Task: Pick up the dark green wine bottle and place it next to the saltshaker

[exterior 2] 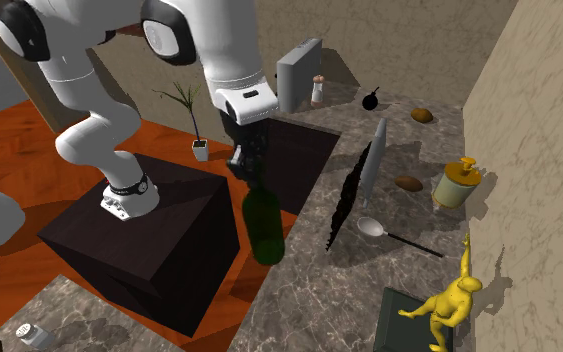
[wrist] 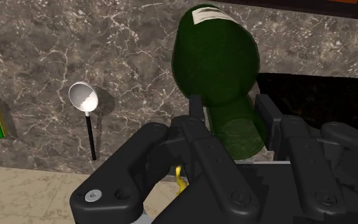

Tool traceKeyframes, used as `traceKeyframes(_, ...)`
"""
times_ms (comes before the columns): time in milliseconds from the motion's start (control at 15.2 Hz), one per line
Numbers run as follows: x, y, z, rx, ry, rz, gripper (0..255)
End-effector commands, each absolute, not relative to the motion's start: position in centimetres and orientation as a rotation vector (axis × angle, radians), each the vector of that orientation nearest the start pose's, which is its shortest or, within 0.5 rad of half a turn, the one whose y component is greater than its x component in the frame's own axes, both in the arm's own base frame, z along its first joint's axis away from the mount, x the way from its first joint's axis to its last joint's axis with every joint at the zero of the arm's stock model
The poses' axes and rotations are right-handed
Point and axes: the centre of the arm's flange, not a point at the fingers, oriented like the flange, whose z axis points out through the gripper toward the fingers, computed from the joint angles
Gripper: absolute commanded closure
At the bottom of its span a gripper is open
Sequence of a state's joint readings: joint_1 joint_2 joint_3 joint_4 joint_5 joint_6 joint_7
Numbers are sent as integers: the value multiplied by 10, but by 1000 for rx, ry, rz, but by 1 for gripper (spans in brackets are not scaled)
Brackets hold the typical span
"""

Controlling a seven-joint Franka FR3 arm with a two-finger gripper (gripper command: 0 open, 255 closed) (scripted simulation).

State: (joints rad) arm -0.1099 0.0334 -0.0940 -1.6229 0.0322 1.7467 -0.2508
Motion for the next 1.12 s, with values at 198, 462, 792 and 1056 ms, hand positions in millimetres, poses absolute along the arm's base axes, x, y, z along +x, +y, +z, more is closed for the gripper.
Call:
traceKeyframes(198,513,-146,617,-3129,-68,-149,255)
traceKeyframes(462,468,-170,632,-3129,-68,-149,255)
traceKeyframes(792,412,-200,651,-3129,-68,-149,255)
traceKeyframes(1056,368,-223,666,-3129,-68,-149,255)
